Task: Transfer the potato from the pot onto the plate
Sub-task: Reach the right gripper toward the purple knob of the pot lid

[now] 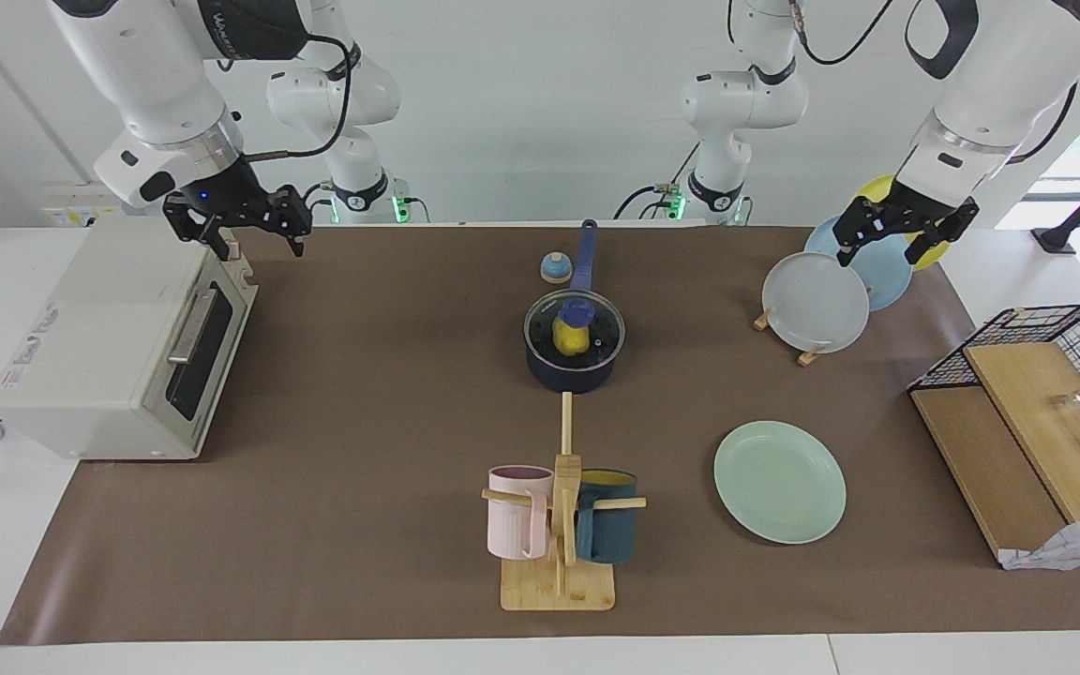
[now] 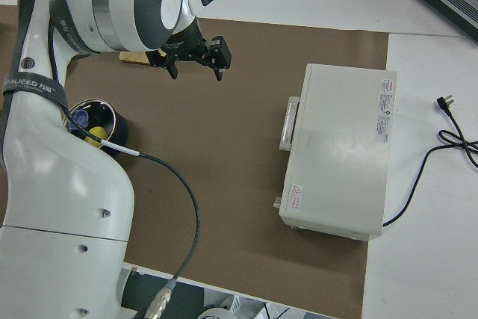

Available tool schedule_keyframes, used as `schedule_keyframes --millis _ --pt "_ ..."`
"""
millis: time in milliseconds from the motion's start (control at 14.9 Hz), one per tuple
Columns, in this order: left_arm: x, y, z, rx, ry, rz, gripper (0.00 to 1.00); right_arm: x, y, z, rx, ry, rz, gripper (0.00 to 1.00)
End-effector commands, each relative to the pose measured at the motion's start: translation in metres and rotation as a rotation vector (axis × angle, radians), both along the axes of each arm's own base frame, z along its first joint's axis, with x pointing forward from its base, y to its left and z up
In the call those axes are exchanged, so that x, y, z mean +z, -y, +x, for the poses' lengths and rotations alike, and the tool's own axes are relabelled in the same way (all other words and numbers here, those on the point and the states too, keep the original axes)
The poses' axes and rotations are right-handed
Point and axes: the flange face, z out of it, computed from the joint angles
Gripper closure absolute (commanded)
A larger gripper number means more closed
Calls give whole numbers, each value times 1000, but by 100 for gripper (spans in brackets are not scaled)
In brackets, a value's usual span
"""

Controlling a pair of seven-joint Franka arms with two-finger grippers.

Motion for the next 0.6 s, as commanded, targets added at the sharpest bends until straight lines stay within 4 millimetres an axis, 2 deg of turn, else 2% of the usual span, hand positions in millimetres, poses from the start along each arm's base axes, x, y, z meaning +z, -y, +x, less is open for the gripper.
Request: schedule_keyframes --millis 0,201,402,536 --pt "4 -4 -4 0 -4 19 0 1 -52 -9 62 14 18 0" --pt "4 -4 -5 0 -5 20 0 4 -151 -9 -50 28 94 0" --pt "4 -4 -4 0 -3 20 0 -30 -269 -14 -17 44 94 0" --pt "4 -4 -4 0 -3 20 0 -57 -330 -20 -5 101 126 0"
